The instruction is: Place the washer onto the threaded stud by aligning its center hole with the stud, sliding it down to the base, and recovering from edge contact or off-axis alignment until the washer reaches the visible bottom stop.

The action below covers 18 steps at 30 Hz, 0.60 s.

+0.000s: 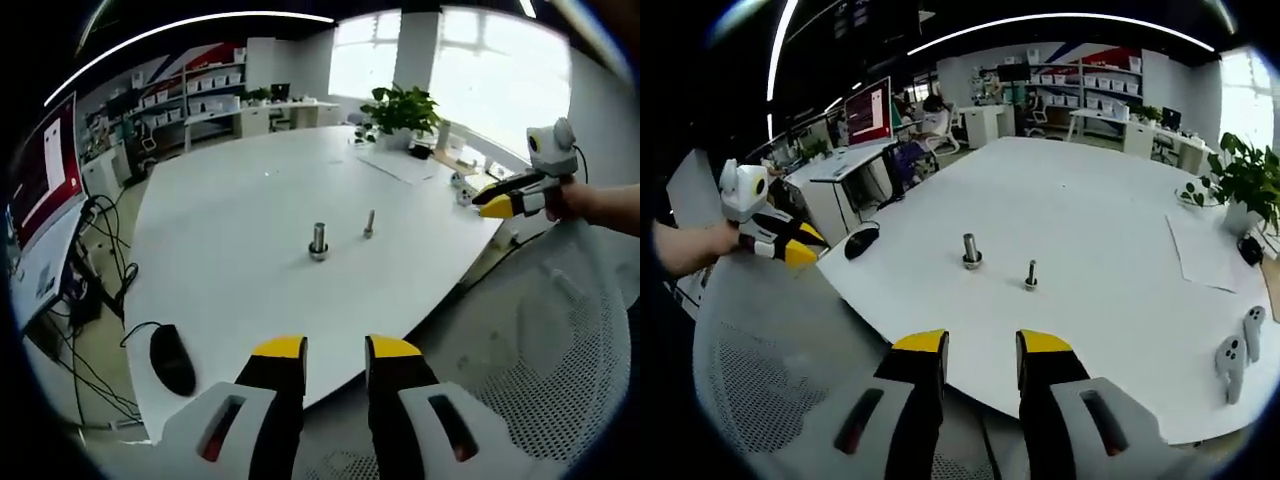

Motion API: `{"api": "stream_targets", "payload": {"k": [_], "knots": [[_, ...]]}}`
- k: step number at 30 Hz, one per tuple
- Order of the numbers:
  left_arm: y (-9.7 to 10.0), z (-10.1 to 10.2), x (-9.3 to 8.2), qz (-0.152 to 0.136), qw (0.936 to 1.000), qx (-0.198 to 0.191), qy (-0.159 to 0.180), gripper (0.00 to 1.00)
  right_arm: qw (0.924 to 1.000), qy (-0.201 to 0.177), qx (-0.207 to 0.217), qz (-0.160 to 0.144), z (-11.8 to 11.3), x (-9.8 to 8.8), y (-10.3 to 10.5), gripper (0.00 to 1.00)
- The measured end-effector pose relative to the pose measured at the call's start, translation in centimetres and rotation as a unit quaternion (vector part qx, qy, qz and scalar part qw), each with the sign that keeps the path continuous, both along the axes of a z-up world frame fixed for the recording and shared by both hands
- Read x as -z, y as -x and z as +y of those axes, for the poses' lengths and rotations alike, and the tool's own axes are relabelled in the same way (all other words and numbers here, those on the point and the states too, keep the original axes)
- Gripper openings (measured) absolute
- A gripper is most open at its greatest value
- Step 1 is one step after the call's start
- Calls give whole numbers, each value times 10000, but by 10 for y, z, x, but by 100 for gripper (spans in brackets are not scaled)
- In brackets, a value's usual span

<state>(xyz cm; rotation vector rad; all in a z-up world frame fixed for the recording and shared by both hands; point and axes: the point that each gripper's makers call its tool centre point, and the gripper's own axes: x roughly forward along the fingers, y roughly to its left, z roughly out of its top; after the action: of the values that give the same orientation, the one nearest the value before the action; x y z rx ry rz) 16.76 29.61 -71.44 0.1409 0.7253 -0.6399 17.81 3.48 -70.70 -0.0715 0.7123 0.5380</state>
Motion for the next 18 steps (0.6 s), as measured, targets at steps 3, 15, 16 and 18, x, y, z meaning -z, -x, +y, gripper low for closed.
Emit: {"api": "stream_targets", "payload": {"k": [3,15,16,18], "knots": [[1,0,1,28,10000,27,-22,21,9995,-156,263,49,-3,0,0,31],[2,0,4,77,9999,15,-85,20,9993,163,279,184,-14,15,1,34],[1,1,4,67,9999,1,-87,20,9993,142,310,169,-15,15,0,34],[1,3,3,46,9999,-80,-69,20,9992,97,341,165,-14,14,1,33]]}}
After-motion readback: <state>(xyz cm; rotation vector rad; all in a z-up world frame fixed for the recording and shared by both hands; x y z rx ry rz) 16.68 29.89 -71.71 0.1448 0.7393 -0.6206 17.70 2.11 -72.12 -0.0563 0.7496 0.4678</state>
